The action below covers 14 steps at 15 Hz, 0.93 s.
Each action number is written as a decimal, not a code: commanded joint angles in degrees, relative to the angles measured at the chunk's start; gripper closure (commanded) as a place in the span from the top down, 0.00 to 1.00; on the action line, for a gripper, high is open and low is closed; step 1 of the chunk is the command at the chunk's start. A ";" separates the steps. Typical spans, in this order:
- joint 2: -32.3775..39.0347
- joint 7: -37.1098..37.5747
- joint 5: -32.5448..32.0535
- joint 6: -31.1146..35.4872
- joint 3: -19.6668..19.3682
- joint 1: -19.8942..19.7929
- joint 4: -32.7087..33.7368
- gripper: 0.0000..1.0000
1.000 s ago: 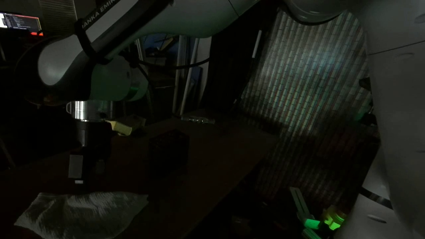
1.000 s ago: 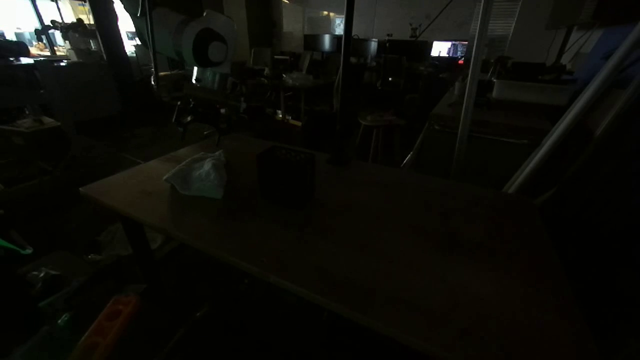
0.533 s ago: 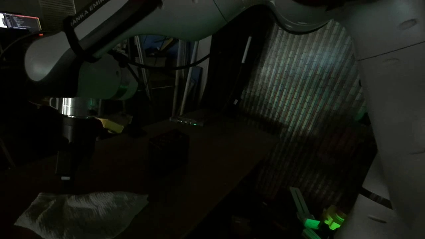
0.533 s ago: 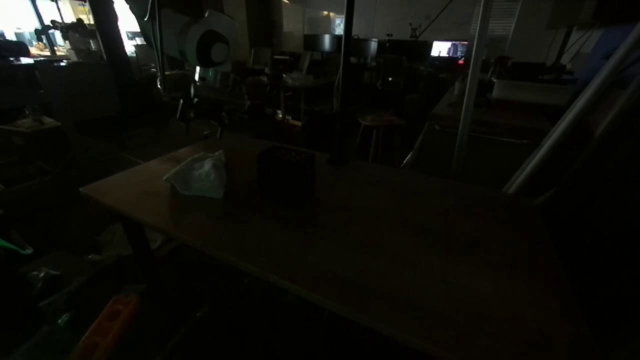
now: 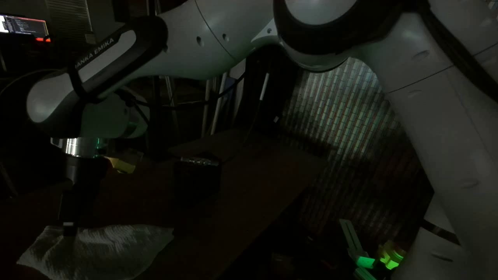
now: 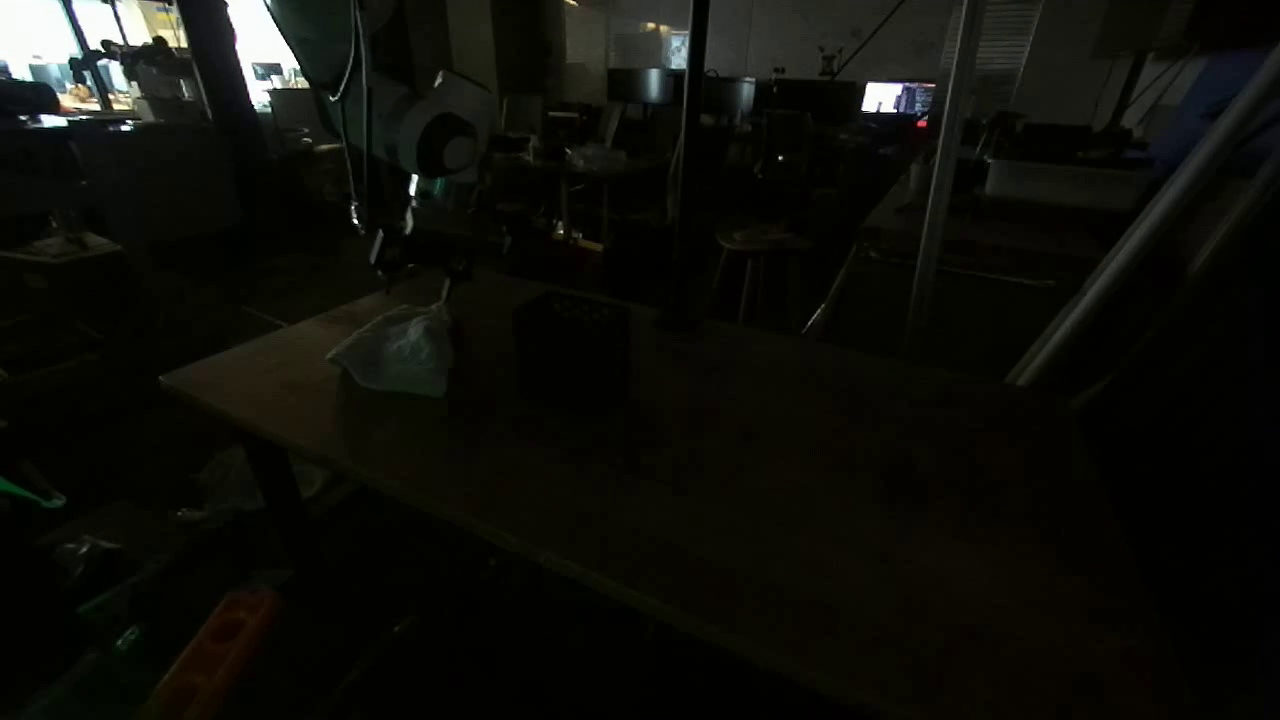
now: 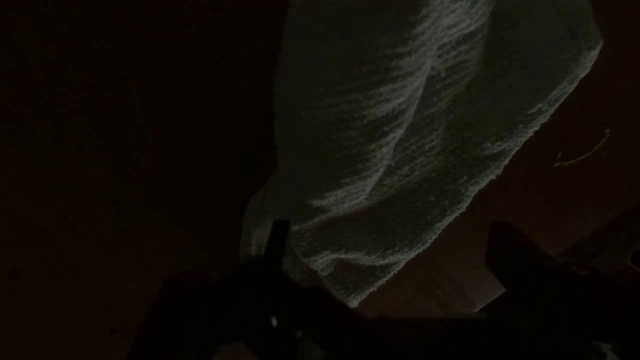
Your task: Put the towel in the box then remove the towel and fold it.
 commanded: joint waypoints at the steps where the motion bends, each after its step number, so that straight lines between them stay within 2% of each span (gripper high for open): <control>1: 6.43 -1.80 -0.98 -3.43 1.07 0.85 9.55 1.00; 8: 13.69 -3.38 -0.67 -7.64 2.11 2.52 18.81 1.00; 14: 17.17 -4.39 -0.44 -8.98 2.29 3.21 22.37 1.00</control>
